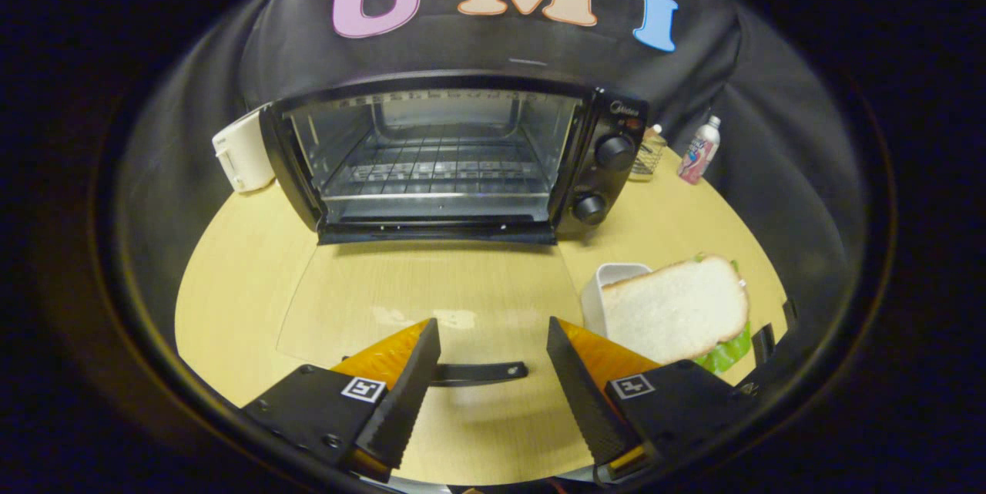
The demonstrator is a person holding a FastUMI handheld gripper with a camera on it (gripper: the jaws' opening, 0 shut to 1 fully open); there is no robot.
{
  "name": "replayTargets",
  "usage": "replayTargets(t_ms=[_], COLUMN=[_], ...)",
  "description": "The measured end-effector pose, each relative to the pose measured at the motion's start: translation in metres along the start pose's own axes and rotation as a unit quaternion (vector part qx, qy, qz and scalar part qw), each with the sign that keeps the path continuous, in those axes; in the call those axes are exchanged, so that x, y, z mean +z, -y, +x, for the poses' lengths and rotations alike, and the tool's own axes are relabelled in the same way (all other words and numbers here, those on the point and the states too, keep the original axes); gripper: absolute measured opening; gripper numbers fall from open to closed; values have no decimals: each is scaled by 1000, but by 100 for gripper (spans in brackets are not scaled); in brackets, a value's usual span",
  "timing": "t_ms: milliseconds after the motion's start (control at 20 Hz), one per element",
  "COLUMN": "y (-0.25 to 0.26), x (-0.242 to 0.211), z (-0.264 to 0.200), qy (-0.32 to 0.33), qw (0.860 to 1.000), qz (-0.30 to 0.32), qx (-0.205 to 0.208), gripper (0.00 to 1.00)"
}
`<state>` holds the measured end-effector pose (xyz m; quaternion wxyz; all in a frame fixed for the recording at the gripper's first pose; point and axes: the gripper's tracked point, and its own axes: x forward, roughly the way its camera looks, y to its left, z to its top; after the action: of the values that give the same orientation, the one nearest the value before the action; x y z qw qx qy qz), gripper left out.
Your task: Open the toaster oven, put the food inside, and close the toaster oven door.
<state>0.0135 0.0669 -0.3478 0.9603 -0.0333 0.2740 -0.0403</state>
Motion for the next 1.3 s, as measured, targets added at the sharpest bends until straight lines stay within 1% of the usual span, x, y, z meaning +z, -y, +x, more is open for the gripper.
replayTargets(t_ms=[200, 550, 750, 950, 1100, 1150, 1300], y=[39, 137, 197, 248, 270, 271, 257], x=[30, 61, 61, 52, 40, 37, 34], z=[-21, -57, -74, -73, -66, -63, -51], qy=[22, 50, 54, 61, 50, 49, 57], qw=[999, 995, 991, 987, 987, 988, 986], qz=[26, 60, 75, 90, 100, 107, 153], qx=[-18, -68, -97, -116, -112, -101, -42], gripper=[90, 90, 90, 90, 90, 90, 90])
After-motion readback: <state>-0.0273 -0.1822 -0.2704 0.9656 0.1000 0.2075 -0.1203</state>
